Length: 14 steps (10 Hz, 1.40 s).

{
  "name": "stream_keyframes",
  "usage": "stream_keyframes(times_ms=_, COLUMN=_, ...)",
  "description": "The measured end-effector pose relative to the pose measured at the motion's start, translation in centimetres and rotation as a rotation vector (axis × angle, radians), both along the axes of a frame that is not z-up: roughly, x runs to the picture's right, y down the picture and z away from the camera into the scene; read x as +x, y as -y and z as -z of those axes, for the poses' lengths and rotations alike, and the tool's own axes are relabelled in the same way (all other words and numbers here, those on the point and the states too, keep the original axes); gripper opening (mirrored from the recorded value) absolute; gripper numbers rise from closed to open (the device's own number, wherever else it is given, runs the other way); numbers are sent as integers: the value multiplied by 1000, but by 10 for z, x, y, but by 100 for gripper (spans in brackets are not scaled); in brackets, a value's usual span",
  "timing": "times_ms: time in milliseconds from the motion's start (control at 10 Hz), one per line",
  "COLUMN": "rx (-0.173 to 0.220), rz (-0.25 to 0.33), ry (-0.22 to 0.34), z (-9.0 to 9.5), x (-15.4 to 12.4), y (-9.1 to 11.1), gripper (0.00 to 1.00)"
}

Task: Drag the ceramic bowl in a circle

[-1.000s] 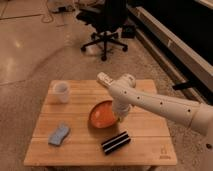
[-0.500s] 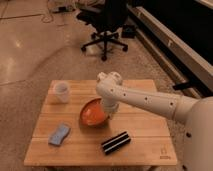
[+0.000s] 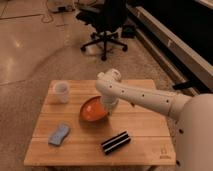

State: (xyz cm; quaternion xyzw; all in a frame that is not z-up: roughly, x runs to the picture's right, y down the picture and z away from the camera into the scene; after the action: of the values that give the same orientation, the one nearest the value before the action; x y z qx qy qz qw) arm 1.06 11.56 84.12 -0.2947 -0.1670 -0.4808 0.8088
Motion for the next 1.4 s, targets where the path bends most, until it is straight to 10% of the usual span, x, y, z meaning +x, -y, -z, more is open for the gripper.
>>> stream_keyframes(times_ms=900, rx=-2, rz=-17, ry=-16, z=-17, x=7, y=29, gripper=27)
stream_keyframes(times_ms=1400, rx=-6, rz=-25, ry=-5, z=-17, x=5, y=8, gripper=27)
